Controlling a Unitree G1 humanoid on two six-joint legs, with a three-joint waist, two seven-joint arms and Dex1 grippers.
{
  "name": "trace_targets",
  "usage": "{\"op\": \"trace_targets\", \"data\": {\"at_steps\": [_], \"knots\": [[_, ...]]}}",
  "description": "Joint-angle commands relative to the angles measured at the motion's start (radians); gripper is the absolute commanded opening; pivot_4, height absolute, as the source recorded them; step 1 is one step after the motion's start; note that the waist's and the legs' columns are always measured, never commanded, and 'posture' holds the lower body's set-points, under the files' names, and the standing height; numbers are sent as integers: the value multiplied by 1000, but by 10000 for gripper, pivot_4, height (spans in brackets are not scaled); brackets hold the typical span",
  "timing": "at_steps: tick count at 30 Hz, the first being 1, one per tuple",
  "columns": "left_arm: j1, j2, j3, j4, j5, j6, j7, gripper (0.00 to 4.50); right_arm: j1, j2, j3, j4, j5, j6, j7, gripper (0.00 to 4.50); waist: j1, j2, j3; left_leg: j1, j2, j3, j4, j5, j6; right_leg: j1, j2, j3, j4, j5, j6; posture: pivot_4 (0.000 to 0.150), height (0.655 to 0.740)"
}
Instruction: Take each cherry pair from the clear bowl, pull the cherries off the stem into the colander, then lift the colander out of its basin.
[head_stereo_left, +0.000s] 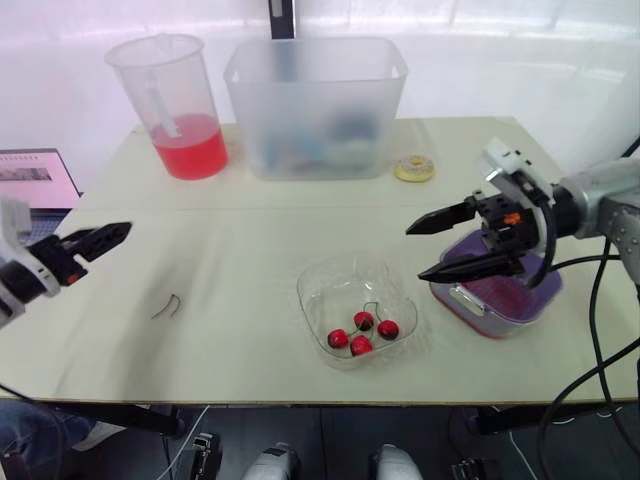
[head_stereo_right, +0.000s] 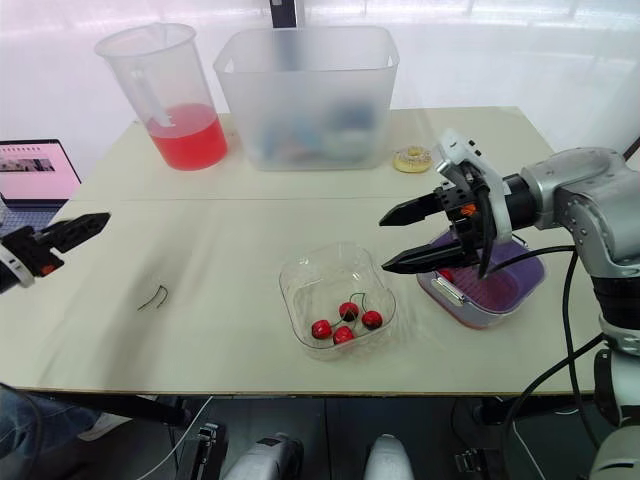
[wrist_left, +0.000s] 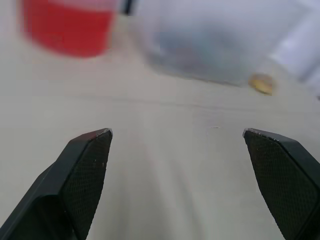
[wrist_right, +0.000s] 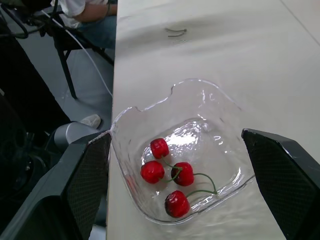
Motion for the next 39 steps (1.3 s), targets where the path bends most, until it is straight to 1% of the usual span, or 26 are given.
{"op": "trace_targets", "data": {"at_steps": [1, 3, 6, 8, 11, 15, 16, 18, 20, 23, 27, 29, 32, 36, 39], "knots": [[20, 45, -58, -227, -53, 0, -114, 43984, 3, -45, -42, -75, 40, 46, -23, 45000, -1, 1, 0, 0, 0, 0, 0, 0, 0, 0, 0, 0, 0, 0, 0, 1500, 7400], [20, 57, -127, -294, -18, -49, -167, 43984, 25, -55, -68, -129, 73, 78, -47, 45000, -1, 1, 0, 0, 0, 1, -1, 0, 0, 0, 0, 0, 0, 0, 0, 1500, 7400], [14, 71, -229, -359, 67, -141, -227, 43984, 57, -60, -102, -200, 126, 128, -93, 45000, -2, 1, 0, 0, 1, 2, -1, 0, 0, 0, 1, 0, -1, 0, 0, 1500, 7400], [20, 71, -288, -415, 94, -177, -263, 43984, 82, -55, -129, -257, 159, 151, -134, 45000, -1, 1, 0, 0, 1, 2, -1, 0, 0, 0, 1, 0, -1, 0, 0, 1500, 7400], [38, 61, -336, -477, 90, -188, -296, 43984, 114, -60, -162, -333, 209, 193, -194, 45000, 1, 1, 0, 0, 1, 2, -1, 0, 0, 0, 0, 0, -1, 0, 0, 1500, 7400], [55, 46, -345, -486, 74, -179, -311, 43984, 123, -61, -162, -388, 227, 193, -251, 45000, 2, 0, 0, 0, 1, 2, -1, 0, 0, 0, 1, 0, -2, 0, 0, 1500, 7400], [59, 41, -349, -480, 79, -184, -311, 43984, 98, -57, -133, -387, 217, 201, -270, 45000, 2, 1, 0, 0, 1, 2, -1, 0, 0, 0, 1, 0, -2, 0, 0, 1500, 7400], [79, 34, -350, -468, 95, -201, -319, 43984, -3, -57, -1, -374, 183, 282, -297, 45000, 0, 1, 0, 0, 1, 3, -1, 0, 0, 1, 1, 0, -2, 0, 0, 1500, 7400], [98, 28, -351, -463, 111, -222, -323, 43984, -95, -31, 134, -351, 123, 319, -323, 45000, -4, 1, 0, 1, 1, 3, -1, 0, 0, 0, 1, 0, -2, 0, 0, 1500, 7400], [109, 10, -362, -445, 157, -265, -307, 43984, -224, -4, 340, -288, -17, 290, -321, 45000, -4, 1, 0, 1, 2, 3, -1, 0, 0, 0, 2, 0, -2, 0, 0, 1500, 7400], [120, -25, -364, -446, 189, -302, -273, 43984, -352, 38, 528, -203, -143, 275, -290, 45000, 2, 1, 0, 0, 0, 3, -1, 0, 0, -1, 0, 1, 0, 0, 0, 1500, 7400], [142, -39, -368, -460, 200, -313, -263, 43984, -405, 65, 617, -180, -193, 281, -274, 45000, -3, 1, 0, 0, 0, 3, -1, 0, 0, -2, 0, 1, 0, 0, 0, 1500, 7400], [163, -60, -375, -473, 213, -325, -243, 43984, -447, 62, 744, -179, -287, 234, -225, 45000, -4, 1, 0, 0, 1, 3, -2, 0, 0, -4, 1, 1, 1, 0, 0, 1500, 7400], [177, -80, -373, -491, 218, -328, -218, 43984, -434, 100, 817, -152, -375, 165, -206, 45000, -4, 1, 0, -1, 1, 3, -1, 0, 0, -4, 0, 1, 2, 0, 0, 1500, 7400], [185, -87, -371, -502, 218, -328, -203, 43984, -423, 129, 847, -156, -409, 147, -187, 45000, -4, 1, 0, -1, 1, 3, -1, 0, 0, -4, 1, 1, 2, 0, 0, 1500, 7400]]}}
